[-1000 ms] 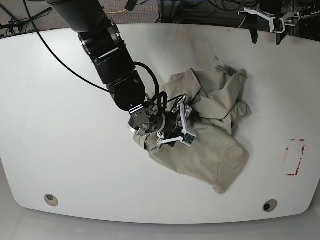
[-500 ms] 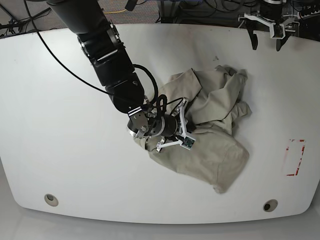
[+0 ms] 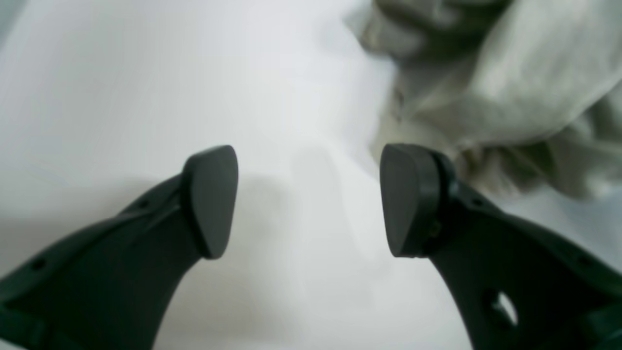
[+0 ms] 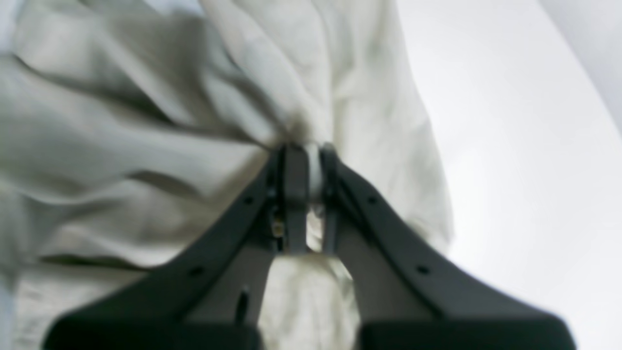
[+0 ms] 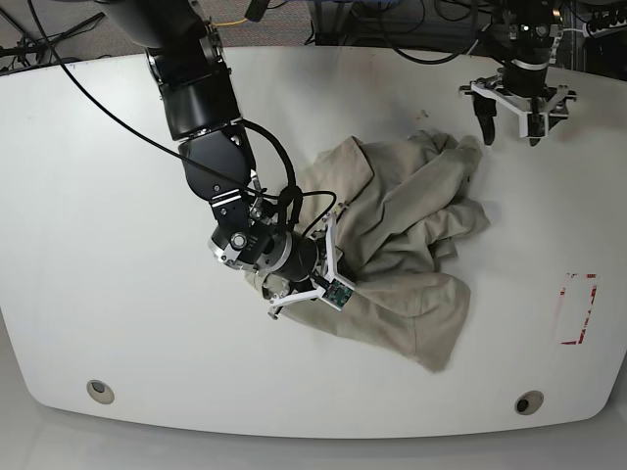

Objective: Fold the T-shirt properly

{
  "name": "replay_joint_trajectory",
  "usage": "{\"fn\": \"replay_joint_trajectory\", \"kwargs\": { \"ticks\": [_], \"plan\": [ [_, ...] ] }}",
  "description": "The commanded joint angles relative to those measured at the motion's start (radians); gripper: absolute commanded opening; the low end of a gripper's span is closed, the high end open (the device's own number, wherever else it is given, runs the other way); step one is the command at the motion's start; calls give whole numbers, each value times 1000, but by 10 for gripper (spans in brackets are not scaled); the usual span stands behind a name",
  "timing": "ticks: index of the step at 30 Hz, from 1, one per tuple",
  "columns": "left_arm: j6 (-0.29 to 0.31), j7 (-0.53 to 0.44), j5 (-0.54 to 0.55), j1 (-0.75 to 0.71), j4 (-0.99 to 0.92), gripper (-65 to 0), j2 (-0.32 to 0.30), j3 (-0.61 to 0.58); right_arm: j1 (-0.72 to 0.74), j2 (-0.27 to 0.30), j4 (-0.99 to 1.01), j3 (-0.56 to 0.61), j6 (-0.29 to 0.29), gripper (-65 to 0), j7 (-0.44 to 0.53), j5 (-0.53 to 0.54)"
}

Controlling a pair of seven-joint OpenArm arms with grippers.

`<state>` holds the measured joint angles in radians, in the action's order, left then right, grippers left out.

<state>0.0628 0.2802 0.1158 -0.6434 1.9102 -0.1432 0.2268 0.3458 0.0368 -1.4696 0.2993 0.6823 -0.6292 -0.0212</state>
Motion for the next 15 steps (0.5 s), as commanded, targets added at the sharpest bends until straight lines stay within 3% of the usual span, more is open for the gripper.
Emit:
{"fn": "replay_joint_trajectory", "kwargs": {
  "ticks": [1,6,15],
  "plan": [
    [2,-3,3,24,16,-218,-45,-37,12,13,-46,-4,0,-650,21,16],
    [2,26,3,92,-21,-218,-85,-135,3,19,-76,-4,0,-650,-5,17],
    [2,29,3,188,-165,-219,-86,-220,3,18,-121,-4,0,-650,-7,17]
  ]
}}
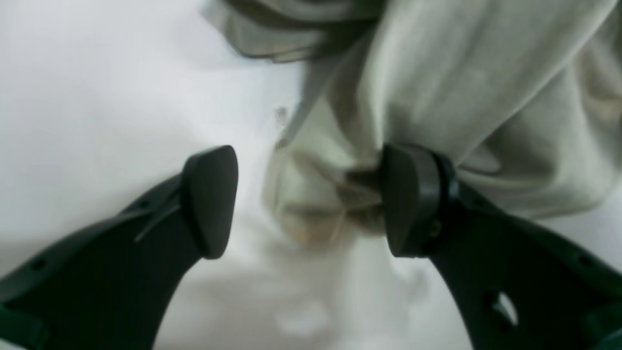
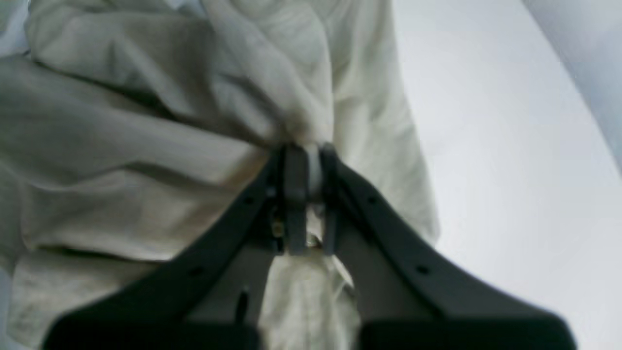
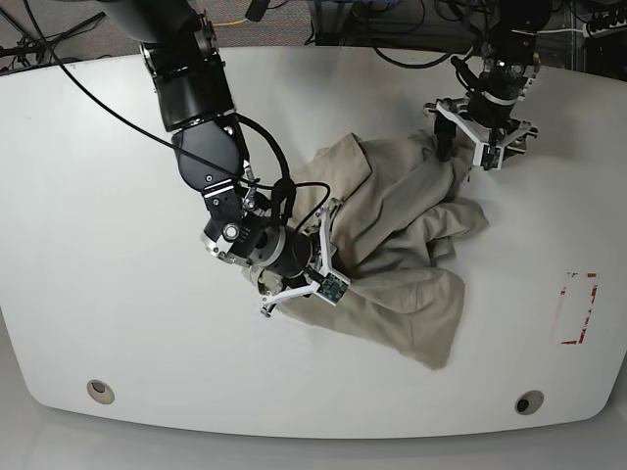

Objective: Fold the T-shirt properly

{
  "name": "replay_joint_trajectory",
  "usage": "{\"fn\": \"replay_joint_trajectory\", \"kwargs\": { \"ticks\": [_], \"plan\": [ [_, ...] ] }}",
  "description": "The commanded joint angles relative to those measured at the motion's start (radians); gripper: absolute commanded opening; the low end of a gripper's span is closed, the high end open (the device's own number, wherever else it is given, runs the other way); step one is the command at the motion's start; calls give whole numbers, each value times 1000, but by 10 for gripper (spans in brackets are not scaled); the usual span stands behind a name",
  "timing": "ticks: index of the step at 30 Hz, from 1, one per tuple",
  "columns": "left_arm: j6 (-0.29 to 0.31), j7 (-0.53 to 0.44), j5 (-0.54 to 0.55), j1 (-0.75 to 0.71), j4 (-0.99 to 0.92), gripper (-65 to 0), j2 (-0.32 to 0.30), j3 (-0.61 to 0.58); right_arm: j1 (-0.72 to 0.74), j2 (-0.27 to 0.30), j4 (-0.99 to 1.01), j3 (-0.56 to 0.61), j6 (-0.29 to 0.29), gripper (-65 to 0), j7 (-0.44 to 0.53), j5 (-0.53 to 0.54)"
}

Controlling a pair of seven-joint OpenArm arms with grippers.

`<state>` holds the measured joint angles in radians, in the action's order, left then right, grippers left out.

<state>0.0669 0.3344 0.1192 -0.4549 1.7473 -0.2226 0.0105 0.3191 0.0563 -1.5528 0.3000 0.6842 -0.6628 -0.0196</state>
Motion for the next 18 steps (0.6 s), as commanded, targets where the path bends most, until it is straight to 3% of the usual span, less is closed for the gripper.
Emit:
{"fn": "replay_joint_trajectory", "kwargs": {
  "ticks": [1,6,9,12,14,18],
  "plan": [
    [-2,-25,0,3,-11,-219,-7,-4,30,-2,-42,-5,-2,-650,27,16],
    [0,-25,0,28,-77,-232,-45,-60,38,-3,-47,-5,-2,-650,27,16],
    [0,-25,0,41,-106,-371,-77,-108,39,0,-59,-6,-2,-650,27,16],
    [0,-25,0,72,-157,-592,-99,-136,61,-5,-59,-48,-1,-650,25,17],
    [0,-25,0,83,-171,-650,-108,-139,65,-8,-59,-78,-1,-650,25,17],
    [-2,-25,0,89,-134,-650,-122,-134,107,-6,-59,-124,-1,-650,25,17]
  ]
}}
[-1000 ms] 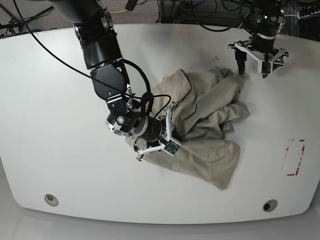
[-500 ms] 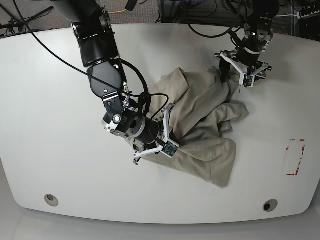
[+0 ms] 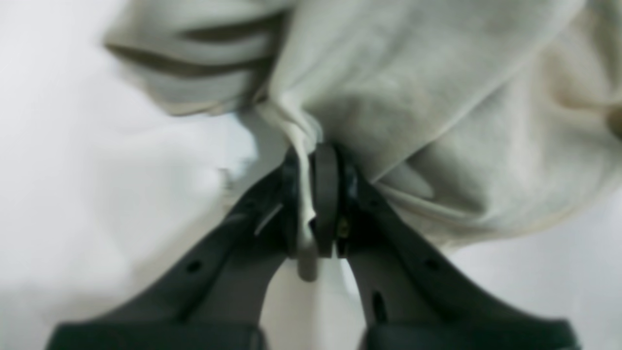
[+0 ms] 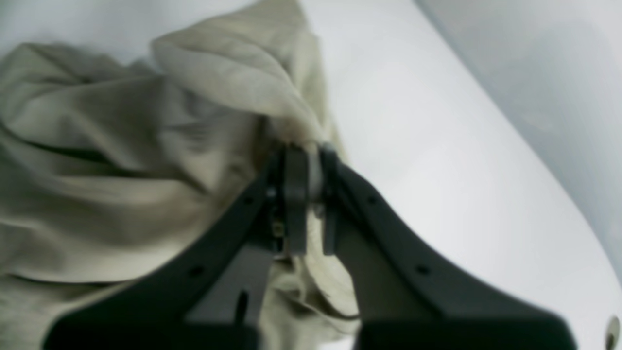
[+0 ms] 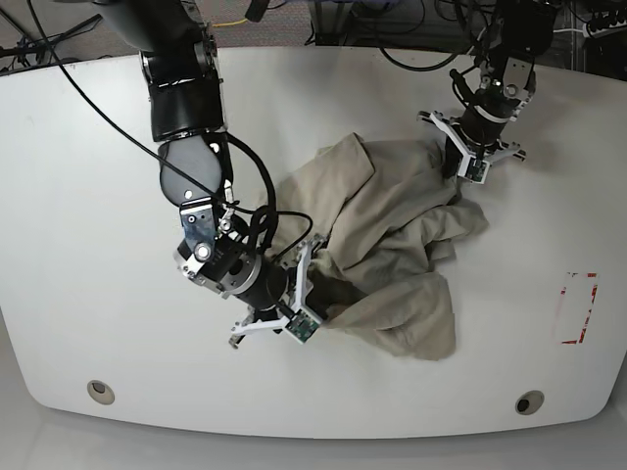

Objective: Fold the T-shirt properly
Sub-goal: 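Lift the shirt with both grippers, pulling them apart to stretch it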

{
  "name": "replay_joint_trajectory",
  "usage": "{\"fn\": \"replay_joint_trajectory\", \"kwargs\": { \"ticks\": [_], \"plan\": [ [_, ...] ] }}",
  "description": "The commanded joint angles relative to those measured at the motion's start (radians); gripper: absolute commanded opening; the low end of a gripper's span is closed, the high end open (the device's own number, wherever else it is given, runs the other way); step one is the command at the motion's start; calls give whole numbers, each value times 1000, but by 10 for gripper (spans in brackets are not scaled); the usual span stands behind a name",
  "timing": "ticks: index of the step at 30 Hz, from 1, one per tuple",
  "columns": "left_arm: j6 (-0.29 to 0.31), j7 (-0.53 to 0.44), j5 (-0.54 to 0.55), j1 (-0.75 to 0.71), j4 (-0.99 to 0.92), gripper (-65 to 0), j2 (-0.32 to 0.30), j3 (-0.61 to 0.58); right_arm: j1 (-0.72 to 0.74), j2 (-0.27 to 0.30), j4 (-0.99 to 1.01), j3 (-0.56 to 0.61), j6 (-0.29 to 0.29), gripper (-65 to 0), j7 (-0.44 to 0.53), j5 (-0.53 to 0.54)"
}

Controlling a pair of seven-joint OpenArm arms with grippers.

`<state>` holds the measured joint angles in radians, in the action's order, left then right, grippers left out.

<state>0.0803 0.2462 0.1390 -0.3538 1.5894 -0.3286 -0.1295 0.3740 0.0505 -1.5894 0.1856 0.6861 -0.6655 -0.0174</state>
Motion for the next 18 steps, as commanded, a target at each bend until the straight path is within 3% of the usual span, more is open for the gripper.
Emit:
{"fn": "replay_joint_trajectory", "kwargs": {
  "ticks": [1,6,13,18],
  "plan": [
    [-18,63,-20,-12,47,-650,-28,12,62,2,-22,-15,-3,-650,28,15],
    [-17,101,-19,-12,150,-650,-56,89,142,9,-18,-25,-3,-650,-1,9],
    [-12,169,-19,25,282,-650,-82,227,267,64,-12,-25,-3,-650,-35,15],
    [74,236,-19,124,331,-650,-125,311,382,96,71,-25,-3,-650,-35,14]
  ]
}}
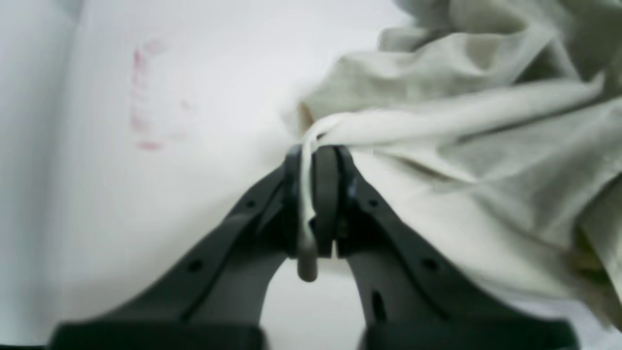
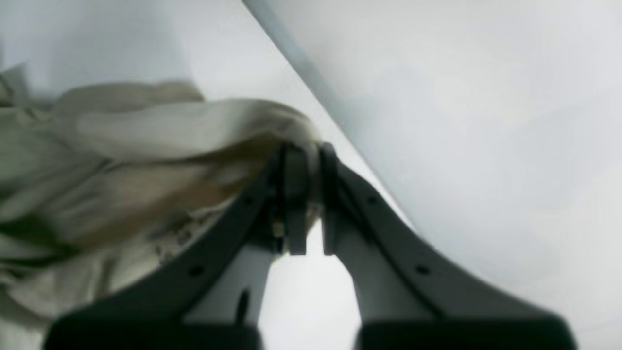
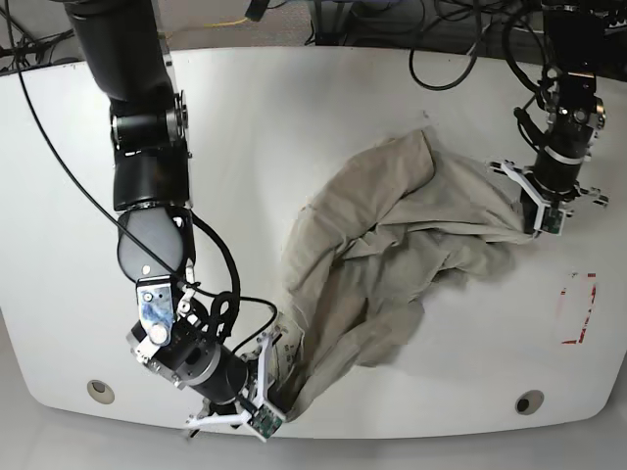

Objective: Fold the T-shirt properly
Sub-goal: 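Lift the shirt with both grippers, pulling them apart to stretch it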

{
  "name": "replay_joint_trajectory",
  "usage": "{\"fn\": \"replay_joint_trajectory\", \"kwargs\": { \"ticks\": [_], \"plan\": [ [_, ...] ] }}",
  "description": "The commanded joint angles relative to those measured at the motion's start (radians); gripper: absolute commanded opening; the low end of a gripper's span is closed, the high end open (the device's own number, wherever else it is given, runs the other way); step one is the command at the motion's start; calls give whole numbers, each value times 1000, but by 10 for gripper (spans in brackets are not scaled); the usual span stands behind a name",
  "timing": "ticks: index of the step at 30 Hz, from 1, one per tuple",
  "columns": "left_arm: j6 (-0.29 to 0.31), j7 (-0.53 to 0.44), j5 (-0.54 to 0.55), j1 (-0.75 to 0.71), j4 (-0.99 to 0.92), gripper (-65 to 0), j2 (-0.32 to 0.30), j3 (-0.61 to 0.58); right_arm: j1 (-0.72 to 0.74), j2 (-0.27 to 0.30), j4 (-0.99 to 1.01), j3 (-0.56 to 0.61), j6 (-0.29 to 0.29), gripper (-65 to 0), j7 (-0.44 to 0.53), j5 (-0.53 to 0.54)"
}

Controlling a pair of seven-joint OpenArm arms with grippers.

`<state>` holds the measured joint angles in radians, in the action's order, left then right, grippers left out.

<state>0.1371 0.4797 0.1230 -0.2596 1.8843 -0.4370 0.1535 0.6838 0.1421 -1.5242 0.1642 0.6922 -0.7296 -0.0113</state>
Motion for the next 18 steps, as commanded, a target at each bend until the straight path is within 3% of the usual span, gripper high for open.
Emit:
{"fn": "replay_joint_trajectory", "kwargs": {
  "ticks": [1,4,9,14,18],
  "plan": [
    [29,26,-1,47,47,-650,-19,50,84,11,9,-4,-9,-650,29,7],
    [108,133,-1,139,88,-650,-15,159,147,55,23,-4,-9,-650,28,9],
    [174,285,-3,336,99,-650,-19,217,256,72,106,-5,-9,-650,28,9],
    [244,423,-3,524,103,-650,-21,278,334,133,112,-5,-9,-650,14,9],
    [283,555,-1,658,102,-650,-75,288,376,173,81,-7,-9,-650,-38,9]
  ]
}}
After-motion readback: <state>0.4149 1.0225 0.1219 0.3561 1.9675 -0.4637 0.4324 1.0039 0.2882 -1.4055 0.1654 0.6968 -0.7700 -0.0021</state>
